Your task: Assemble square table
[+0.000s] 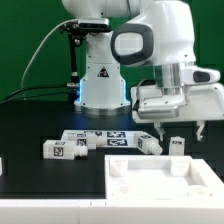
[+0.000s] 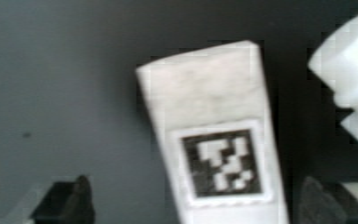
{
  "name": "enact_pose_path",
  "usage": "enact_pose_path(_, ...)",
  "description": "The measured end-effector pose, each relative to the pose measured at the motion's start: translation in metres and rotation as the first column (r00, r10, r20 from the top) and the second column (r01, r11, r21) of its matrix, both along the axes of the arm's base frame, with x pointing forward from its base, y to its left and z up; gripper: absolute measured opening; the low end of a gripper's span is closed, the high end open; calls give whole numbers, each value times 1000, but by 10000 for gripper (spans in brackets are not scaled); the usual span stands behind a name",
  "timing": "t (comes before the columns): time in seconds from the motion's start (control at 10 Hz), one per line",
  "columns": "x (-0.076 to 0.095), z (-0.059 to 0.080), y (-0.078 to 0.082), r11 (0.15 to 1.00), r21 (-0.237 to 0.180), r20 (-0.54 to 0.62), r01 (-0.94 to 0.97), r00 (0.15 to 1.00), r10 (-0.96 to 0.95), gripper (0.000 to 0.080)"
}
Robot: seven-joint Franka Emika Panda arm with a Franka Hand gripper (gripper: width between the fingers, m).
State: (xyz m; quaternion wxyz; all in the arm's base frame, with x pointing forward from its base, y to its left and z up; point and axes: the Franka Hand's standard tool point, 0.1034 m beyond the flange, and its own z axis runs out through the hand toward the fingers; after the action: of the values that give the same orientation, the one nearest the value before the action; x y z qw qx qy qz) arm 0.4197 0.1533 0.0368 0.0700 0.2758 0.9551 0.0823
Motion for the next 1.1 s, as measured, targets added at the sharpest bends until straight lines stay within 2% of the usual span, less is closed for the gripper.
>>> enact_pose_path(0.1,7,9,0,998,-10,3,65,998,-64,633)
enact_pose_path(0.3,32,25,-2,964,-20,8,264,964,-264,645)
enact_pose_path(0.5,57,34,3,827,14,-14,562,827,-562,649)
enact_pose_path(0.7,75,39,10,726,47,-26,686,727,-686,649)
enact_pose_path(1.1,71,36,11,523,75,-86,849,528,-845,649)
